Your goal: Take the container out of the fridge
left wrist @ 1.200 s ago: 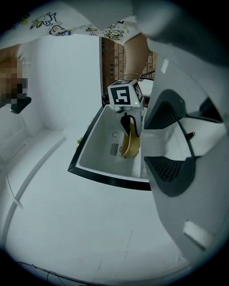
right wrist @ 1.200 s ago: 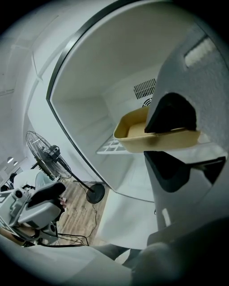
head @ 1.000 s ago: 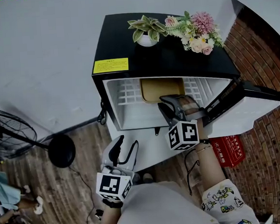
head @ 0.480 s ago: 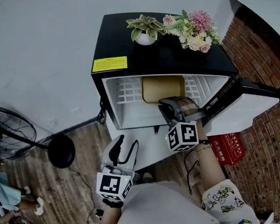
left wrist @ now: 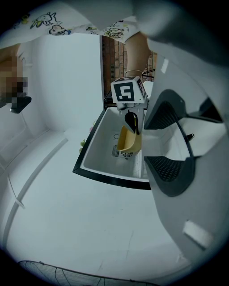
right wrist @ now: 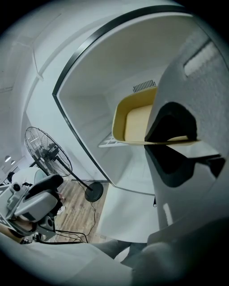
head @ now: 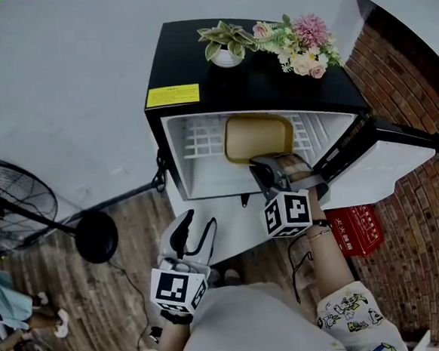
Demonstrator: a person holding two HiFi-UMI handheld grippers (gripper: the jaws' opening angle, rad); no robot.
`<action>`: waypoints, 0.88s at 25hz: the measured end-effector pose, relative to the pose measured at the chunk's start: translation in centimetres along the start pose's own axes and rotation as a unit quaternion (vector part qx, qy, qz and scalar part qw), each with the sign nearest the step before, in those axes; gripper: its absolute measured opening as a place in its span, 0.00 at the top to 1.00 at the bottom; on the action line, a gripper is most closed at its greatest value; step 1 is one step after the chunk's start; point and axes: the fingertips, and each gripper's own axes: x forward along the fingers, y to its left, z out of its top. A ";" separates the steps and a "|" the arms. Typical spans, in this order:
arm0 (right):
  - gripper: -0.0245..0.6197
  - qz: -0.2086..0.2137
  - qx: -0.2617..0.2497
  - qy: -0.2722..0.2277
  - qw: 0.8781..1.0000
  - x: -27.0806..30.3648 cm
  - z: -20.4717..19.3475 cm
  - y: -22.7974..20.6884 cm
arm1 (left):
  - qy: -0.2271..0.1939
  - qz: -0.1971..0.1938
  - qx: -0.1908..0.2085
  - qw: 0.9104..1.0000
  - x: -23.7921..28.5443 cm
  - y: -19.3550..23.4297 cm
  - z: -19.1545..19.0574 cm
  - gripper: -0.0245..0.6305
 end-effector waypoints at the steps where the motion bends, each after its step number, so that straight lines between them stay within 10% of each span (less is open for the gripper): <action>1: 0.93 -0.001 0.002 -0.001 1.000 -0.2 0.0 0.0 | -0.001 0.000 0.001 1.000 -0.1 0.0 0.0 0.68; 22: 0.94 -0.032 0.060 -0.012 0.998 -5.4 0.2 0.7 | -0.004 -0.018 0.017 1.000 -0.3 -0.6 0.0 0.71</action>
